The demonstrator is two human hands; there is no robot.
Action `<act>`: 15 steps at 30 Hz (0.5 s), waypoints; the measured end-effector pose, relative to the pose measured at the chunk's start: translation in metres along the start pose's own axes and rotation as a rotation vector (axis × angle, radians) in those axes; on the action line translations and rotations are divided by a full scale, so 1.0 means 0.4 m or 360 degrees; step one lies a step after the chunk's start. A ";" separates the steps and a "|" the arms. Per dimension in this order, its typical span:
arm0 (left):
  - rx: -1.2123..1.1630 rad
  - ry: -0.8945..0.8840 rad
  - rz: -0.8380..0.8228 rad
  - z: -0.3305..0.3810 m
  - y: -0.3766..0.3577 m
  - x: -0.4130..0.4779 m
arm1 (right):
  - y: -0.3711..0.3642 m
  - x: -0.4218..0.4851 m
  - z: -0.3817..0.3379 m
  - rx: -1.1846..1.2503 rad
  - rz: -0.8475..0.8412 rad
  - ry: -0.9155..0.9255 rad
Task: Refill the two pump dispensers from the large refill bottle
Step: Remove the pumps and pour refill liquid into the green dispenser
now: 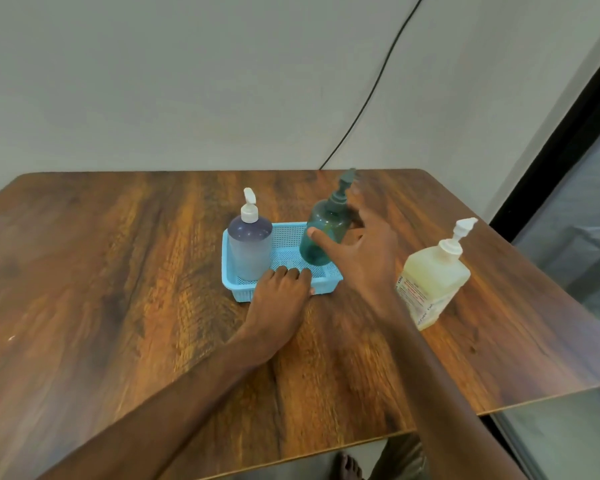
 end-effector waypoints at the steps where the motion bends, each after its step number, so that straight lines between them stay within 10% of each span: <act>1: 0.0000 -0.0009 0.0018 -0.002 0.002 0.007 | 0.025 -0.013 -0.012 0.0008 0.0010 0.0023; 9: -0.0553 -0.0141 0.0225 0.000 0.040 -0.026 | 0.143 -0.177 0.035 0.0052 -0.0143 0.0030; 15: -0.1104 -0.0211 -0.0128 0.071 0.058 -0.133 | 0.105 -0.253 0.122 -0.0009 -0.0262 -0.0030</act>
Point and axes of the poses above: each hand's wrist, its own x-axis towards the middle knuckle, its own y-axis out of the back of the hand, z = x × y, the point moved 7 cm from there along x, towards the middle knuckle, and after that the axes turned 6 degrees about -y, right-handed, at the moved point
